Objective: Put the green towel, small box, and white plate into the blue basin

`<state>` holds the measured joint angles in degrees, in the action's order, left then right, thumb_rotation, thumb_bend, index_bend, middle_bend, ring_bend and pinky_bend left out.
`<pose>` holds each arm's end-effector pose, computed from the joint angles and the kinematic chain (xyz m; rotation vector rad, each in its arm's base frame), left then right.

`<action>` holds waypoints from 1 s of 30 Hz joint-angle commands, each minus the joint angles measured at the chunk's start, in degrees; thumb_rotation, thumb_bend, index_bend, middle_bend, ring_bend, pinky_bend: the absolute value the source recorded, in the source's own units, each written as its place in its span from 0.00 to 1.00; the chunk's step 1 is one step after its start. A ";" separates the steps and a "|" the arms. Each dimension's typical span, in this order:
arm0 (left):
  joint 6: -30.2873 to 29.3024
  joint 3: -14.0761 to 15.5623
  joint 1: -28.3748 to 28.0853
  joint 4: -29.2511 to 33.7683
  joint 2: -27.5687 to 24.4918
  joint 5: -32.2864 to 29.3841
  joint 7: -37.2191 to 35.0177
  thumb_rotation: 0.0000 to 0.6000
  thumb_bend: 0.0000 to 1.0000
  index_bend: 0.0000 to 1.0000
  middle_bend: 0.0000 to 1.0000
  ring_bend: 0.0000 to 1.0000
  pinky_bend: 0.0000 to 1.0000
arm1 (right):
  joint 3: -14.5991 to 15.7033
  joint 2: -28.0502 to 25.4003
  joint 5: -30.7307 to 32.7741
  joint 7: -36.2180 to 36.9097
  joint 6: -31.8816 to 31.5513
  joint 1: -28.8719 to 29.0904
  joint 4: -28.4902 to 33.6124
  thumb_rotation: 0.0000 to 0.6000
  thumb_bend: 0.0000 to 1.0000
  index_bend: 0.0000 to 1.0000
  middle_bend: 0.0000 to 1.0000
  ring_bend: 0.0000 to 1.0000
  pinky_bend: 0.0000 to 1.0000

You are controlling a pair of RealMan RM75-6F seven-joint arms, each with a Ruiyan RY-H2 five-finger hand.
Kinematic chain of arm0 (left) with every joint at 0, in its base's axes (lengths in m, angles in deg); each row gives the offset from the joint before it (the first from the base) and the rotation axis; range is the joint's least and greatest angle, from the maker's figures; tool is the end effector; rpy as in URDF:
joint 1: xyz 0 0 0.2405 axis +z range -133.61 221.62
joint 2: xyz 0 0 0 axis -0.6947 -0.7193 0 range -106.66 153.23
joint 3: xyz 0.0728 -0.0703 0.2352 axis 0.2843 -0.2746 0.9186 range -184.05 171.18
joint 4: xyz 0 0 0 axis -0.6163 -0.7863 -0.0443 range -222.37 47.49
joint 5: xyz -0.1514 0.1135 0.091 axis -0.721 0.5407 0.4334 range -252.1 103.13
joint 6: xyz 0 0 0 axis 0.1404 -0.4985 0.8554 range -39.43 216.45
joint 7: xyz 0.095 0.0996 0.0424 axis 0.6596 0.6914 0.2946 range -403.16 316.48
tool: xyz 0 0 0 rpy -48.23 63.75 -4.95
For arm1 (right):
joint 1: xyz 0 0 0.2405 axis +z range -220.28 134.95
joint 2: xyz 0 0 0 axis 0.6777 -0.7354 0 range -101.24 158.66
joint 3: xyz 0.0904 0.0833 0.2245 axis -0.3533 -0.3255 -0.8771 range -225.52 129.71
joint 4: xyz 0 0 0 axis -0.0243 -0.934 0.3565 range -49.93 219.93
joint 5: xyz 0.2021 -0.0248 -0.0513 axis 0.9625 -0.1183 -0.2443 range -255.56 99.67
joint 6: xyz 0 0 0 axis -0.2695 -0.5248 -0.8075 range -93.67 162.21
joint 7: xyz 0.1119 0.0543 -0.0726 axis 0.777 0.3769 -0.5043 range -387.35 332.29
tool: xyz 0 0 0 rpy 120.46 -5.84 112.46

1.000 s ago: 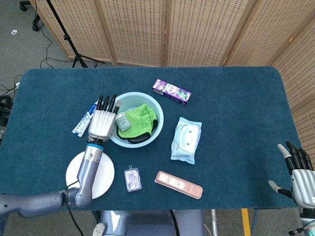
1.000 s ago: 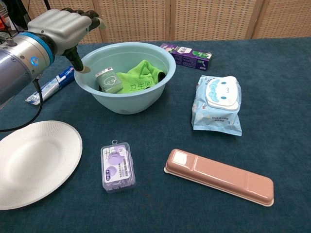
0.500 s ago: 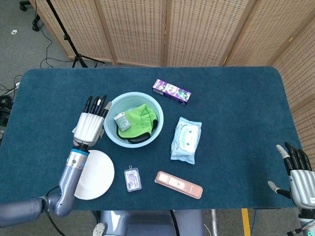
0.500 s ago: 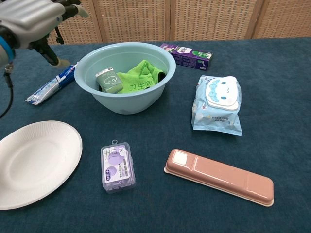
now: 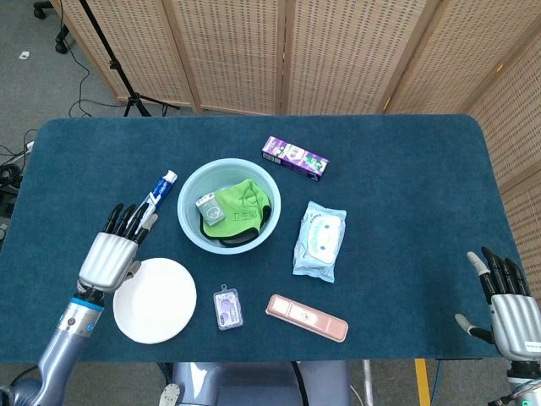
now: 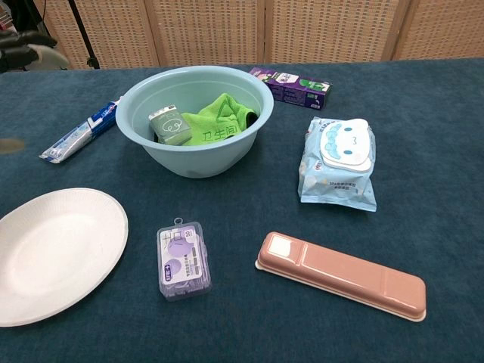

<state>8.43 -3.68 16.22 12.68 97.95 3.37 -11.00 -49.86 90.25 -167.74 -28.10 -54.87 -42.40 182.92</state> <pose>-0.2058 0.2522 0.0709 -1.7454 -0.5996 -0.8214 -0.2969 -0.1524 0.1684 1.3537 -0.9164 0.9492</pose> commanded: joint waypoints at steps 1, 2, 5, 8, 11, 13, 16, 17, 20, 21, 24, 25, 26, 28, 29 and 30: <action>-1.09 2.72 2.67 -0.57 -0.44 2.89 -1.88 1.00 0.21 0.15 0.00 0.00 0.02 | -0.02 -0.03 0.05 -0.03 -0.02 -0.03 0.04 1.00 0.16 0.06 0.00 0.00 0.00; -1.41 3.28 3.29 -1.04 -0.27 3.72 -2.32 1.00 0.21 0.16 0.00 0.00 0.02 | -0.02 -0.04 0.07 -0.02 -0.02 -0.04 0.05 1.00 0.16 0.06 0.00 0.00 0.00; -2.82 5.45 5.67 -3.47 0.43 6.88 -3.99 1.00 0.21 0.18 0.00 0.00 0.02 | -0.06 -0.03 0.11 0.04 -0.07 -0.06 0.01 1.00 0.16 0.06 0.00 0.00 0.00; -3.56 6.95 7.63 -5.27 0.91 8.97 -6.07 1.00 0.22 0.20 0.00 0.00 0.02 | -0.06 -0.02 0.11 0.09 -0.01 -0.03 -0.02 1.00 0.16 0.06 0.00 0.00 0.00; -4.05 8.27 9.25 -6.58 1.18 11.08 -7.31 1.00 0.22 0.20 0.00 0.00 0.02 | -0.08 0.00 0.16 0.05 0.02 -0.03 -0.03 1.00 0.16 0.06 0.00 0.00 0.00; -4.46 9.03 10.29 -7.42 1.43 12.58 -7.98 1.00 0.22 0.21 0.00 0.00 0.02 | -0.11 -0.01 0.19 -0.01 -0.04 -0.05 -0.01 1.00 0.16 0.06 0.00 0.00 0.00; -5.30 9.70 11.65 -8.53 1.81 14.62 -8.93 1.00 0.22 0.23 0.00 0.00 0.02 | -0.11 -0.04 0.20 0.03 -0.10 -0.09 -0.02 1.00 0.16 0.06 0.00 0.00 0.00; -5.52 9.85 12.05 -8.78 1.91 15.11 -9.37 1.00 0.23 0.24 0.00 0.00 0.02 | -0.11 -0.04 0.17 0.03 -0.12 -0.10 -0.01 1.00 0.16 0.06 0.00 0.00 0.00; -5.82 10.21 13.07 -9.86 2.18 16.53 -10.10 1.00 0.24 0.31 0.00 0.00 0.02 | -0.11 -0.03 0.11 0.05 -0.12 -0.09 -0.02 1.00 0.16 0.06 0.00 0.00 0.00; -5.81 10.25 13.40 -10.27 2.33 16.96 -10.33 1.00 0.24 0.34 0.00 0.00 0.02 | -0.09 -0.03 0.08 0.03 -0.12 -0.09 0.00 1.00 0.16 0.06 0.00 0.00 0.00; -5.49 10.33 14.09 -10.90 2.58 17.74 -10.69 1.00 0.24 0.38 0.00 0.00 0.02 | -0.07 -0.12 0.00 0.04 -0.22 -0.14 0.10 1.00 0.16 0.06 0.00 0.00 0.00; -5.34 10.35 14.27 -11.03 2.63 17.94 -10.71 1.00 0.24 0.39 0.00 0.00 0.02 | -0.07 -0.11 0.00 0.05 -0.24 -0.15 0.10 1.00 0.16 0.06 0.00 0.00 0.00; -5.16 10.40 14.44 -11.18 2.68 18.16 -10.70 1.00 0.24 0.40 0.00 0.00 0.02 | -0.09 -0.10 0.03 0.08 -0.27 -0.17 0.09 1.00 0.16 0.06 0.00 0.00 0.00; -4.77 10.61 14.86 -11.59 2.75 18.72 -10.62 1.00 0.24 0.41 0.00 0.00 0.02 | -0.14 -0.10 0.08 0.12 -0.33 -0.19 0.08 1.00 0.16 0.06 0.00 0.00 0.00; -4.68 10.67 15.05 -11.78 2.80 18.97 -10.59 1.00 0.24 0.41 0.00 0.00 0.02 | -0.15 -0.11 0.09 0.15 -0.32 -0.18 0.08 1.00 0.16 0.06 0.00 0.00 0.00; -4.55 10.77 15.24 -11.98 2.86 19.22 -10.59 1.00 0.24 0.41 0.00 0.00 0.02 | -0.16 -0.11 0.11 0.18 -0.30 -0.18 0.08 1.00 0.16 0.06 0.00 0.00 0.00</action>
<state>3.76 7.01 31.34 0.82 100.76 22.46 -21.61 -50.03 90.14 -167.63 -27.91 -55.17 -42.58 183.00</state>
